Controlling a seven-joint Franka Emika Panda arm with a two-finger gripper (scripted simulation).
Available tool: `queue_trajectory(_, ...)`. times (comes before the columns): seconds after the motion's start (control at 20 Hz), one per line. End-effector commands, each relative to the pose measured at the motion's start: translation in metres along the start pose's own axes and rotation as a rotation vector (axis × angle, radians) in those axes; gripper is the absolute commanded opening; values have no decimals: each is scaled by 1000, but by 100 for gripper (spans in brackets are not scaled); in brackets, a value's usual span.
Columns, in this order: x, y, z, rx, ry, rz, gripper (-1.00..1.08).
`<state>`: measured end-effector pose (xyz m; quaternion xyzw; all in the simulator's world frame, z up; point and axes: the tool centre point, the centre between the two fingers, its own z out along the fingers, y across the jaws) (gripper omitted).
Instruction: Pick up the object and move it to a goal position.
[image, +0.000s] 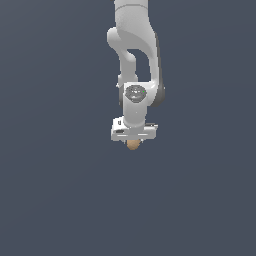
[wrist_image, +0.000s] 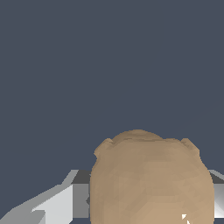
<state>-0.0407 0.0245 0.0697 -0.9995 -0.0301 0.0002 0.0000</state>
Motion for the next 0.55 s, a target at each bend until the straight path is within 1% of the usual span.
queue_trajectory(0.0,-9,0,-3,0,0,0,-100)
queue_trajectory(0.25,-19,0,-6,0,0,0,-100)
queue_trajectory(0.5,-20,0,-7,0,0,0,-100)
